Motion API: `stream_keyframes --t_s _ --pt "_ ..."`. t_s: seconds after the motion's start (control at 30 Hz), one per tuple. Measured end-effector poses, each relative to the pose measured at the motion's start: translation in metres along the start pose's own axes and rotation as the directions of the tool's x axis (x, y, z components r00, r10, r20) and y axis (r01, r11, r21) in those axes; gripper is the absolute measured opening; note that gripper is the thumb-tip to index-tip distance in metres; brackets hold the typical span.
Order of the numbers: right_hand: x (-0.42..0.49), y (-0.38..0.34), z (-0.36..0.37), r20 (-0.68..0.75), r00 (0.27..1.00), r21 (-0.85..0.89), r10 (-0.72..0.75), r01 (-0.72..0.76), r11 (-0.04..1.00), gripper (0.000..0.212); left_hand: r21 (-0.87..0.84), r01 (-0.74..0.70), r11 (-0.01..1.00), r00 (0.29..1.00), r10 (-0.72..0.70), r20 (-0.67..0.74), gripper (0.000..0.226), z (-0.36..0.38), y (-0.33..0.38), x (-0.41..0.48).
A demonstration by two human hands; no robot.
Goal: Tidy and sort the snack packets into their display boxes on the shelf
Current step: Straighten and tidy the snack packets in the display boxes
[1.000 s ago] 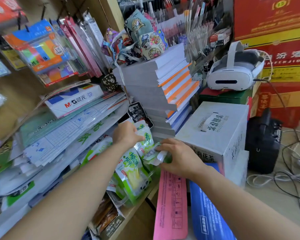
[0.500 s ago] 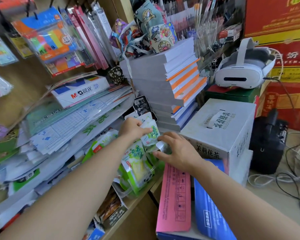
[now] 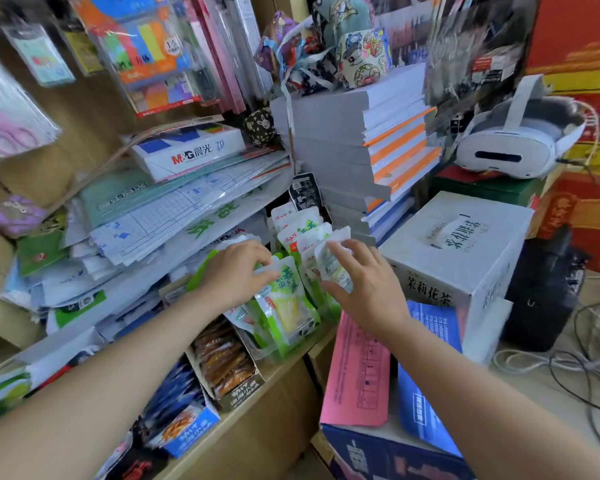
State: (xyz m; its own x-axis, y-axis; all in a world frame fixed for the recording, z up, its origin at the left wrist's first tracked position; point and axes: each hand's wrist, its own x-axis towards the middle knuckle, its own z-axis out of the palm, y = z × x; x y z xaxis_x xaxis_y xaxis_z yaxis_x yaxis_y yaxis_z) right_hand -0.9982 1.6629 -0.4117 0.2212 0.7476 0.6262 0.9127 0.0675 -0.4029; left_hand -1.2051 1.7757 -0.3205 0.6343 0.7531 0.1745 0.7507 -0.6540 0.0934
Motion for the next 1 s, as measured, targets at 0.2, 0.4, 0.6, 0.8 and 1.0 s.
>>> stream_keyframes --t_s 0.2,0.4,0.6,0.8,1.0 --pt "0.004 -0.020 0.025 0.487 0.872 -0.127 0.045 0.020 0.992 0.065 -0.059 0.110 0.992 0.991 -0.115 -0.075 0.018 0.008 -0.019 -0.023" --pt "0.018 -0.025 0.020 0.502 0.855 -0.254 0.131 0.001 0.967 0.063 -0.135 0.150 0.979 0.986 -0.159 -0.060 0.021 0.010 -0.023 -0.039" --pt "0.018 -0.034 0.017 0.295 0.944 0.079 0.144 -0.175 0.981 0.043 -0.431 0.174 0.886 0.861 -0.349 -0.370 0.046 0.016 -0.008 -0.073" --pt "0.020 -0.057 0.024 0.432 0.875 0.452 0.216 -0.418 0.788 0.078 -0.542 0.344 0.767 0.744 -0.574 -0.341 0.038 0.039 -0.009 -0.108" --pt "0.035 -0.070 0.031 0.553 0.820 0.366 0.145 -0.396 0.842 0.082 -0.639 0.357 0.682 0.661 -0.667 -0.343 0.010 0.048 -0.014 -0.098"
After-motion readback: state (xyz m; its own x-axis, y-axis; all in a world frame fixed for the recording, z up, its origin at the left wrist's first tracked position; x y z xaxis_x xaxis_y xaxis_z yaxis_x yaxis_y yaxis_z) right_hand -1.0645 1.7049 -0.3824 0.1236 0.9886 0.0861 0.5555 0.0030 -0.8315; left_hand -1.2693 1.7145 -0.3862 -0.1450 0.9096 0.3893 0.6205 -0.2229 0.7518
